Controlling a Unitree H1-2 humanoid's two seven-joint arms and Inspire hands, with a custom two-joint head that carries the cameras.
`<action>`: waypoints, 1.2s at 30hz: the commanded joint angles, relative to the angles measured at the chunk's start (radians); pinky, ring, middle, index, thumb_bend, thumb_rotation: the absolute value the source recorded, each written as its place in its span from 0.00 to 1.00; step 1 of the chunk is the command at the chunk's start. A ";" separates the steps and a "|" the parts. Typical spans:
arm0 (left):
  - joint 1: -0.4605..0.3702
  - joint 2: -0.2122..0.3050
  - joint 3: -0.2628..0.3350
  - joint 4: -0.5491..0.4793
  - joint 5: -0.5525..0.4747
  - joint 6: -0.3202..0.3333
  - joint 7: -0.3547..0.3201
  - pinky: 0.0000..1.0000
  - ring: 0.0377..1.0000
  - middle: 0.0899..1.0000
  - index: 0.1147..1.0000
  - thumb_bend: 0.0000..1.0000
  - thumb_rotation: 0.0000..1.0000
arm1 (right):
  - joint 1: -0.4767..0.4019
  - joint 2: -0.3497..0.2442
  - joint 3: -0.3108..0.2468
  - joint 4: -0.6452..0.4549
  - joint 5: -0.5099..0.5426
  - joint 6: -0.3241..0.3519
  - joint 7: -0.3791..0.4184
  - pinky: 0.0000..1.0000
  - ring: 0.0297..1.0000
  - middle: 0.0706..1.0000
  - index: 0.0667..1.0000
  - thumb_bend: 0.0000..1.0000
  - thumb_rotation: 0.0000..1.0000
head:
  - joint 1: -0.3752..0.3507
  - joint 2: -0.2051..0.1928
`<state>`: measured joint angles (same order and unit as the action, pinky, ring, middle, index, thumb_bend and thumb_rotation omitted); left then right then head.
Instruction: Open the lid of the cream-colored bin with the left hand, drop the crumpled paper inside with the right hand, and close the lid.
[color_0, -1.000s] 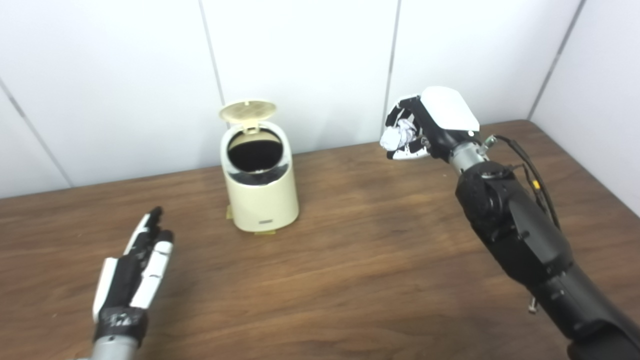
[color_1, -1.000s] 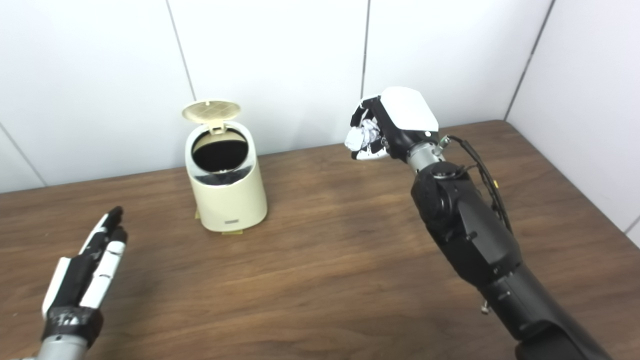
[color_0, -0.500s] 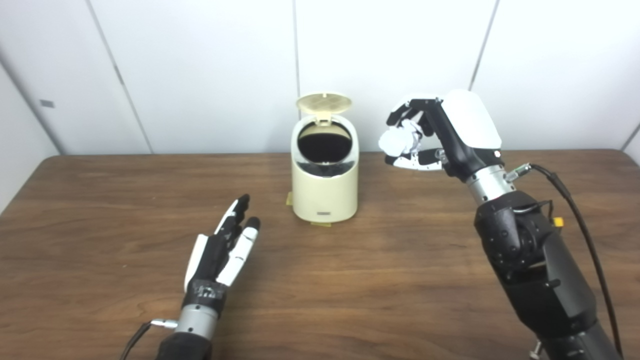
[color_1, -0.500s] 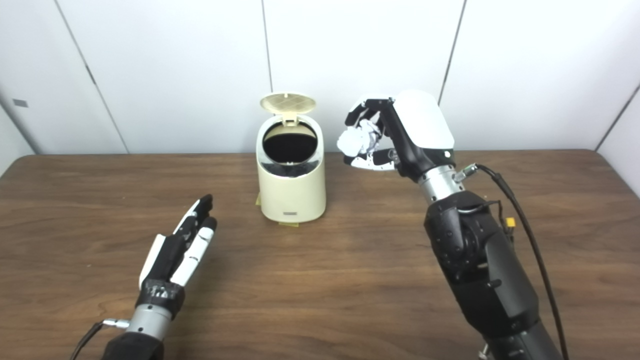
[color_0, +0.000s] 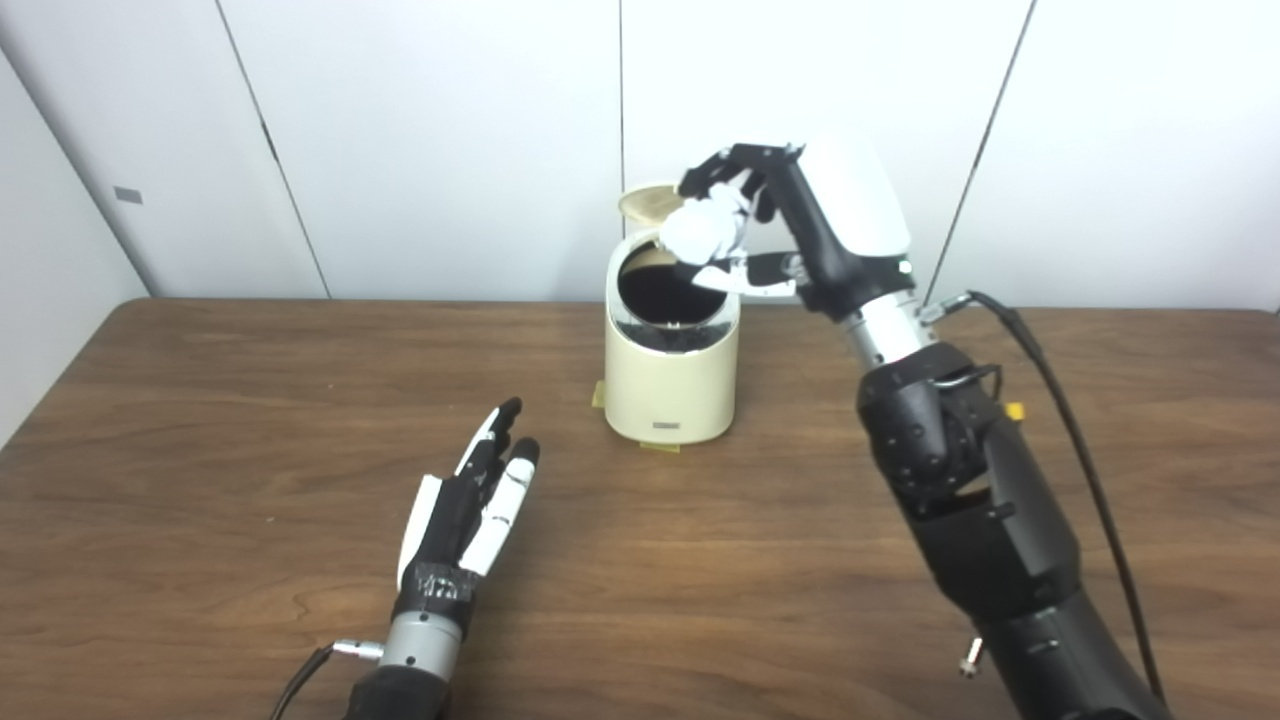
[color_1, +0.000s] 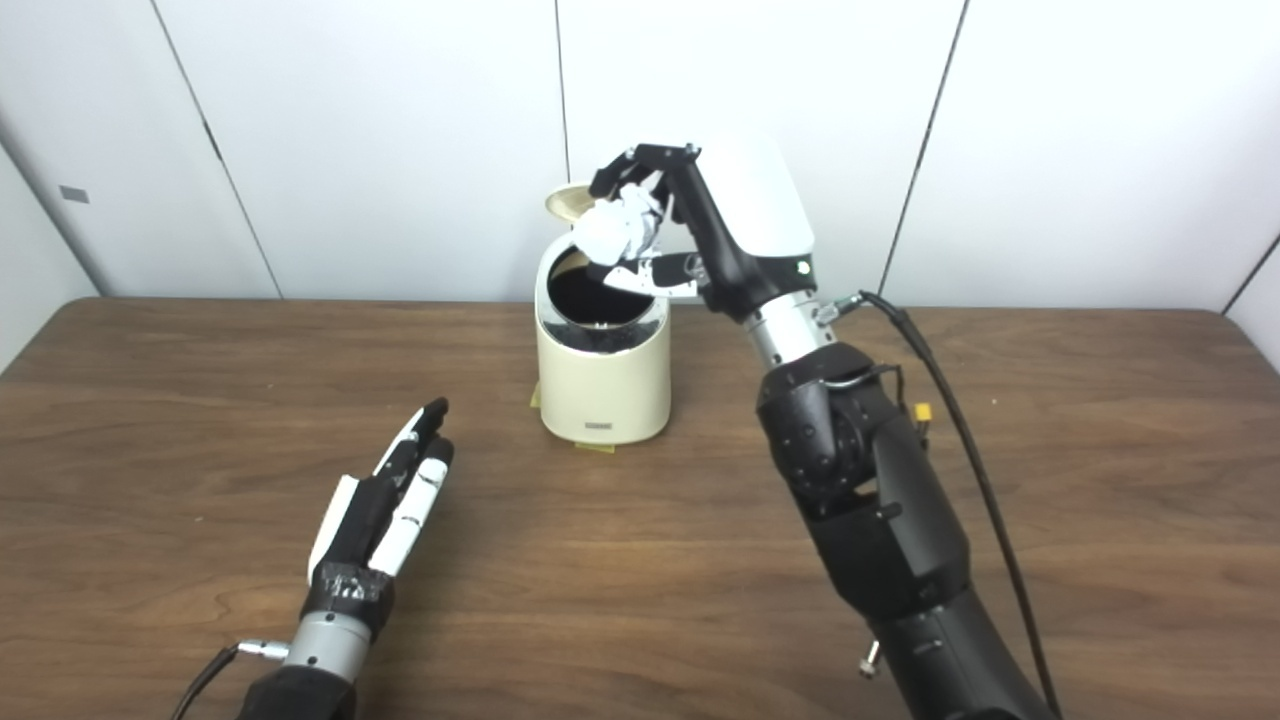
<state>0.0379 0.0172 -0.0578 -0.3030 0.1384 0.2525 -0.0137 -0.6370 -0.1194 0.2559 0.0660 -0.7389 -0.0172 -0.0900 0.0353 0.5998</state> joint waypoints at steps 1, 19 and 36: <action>-0.018 -0.010 0.001 -0.015 -0.005 -0.033 0.006 1.00 1.00 1.00 1.00 0.57 0.82 | -0.067 0.006 -0.011 0.025 -0.003 -0.021 -0.045 0.29 0.37 0.47 0.52 0.49 0.00 | 0.006 0.000; 0.010 -0.019 0.009 -0.051 -0.031 -0.053 0.012 1.00 1.00 0.99 1.00 0.56 0.75 | -0.128 0.056 0.044 0.300 -0.028 -0.047 -0.221 0.29 0.36 0.47 0.51 0.49 0.00 | 0.034 0.004; 0.016 -0.017 0.008 -0.063 -0.011 -0.049 0.021 1.00 1.00 1.00 1.00 0.56 0.76 | -0.117 0.051 0.063 0.314 -0.027 0.067 -0.131 0.32 0.39 0.47 0.54 0.49 0.00 | 0.054 0.004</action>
<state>0.0593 0.0018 -0.0512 -0.3249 0.1248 0.2443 -0.0006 -0.7199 -0.0549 0.3204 0.4009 -0.7612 0.0223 -0.2446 0.0890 0.6029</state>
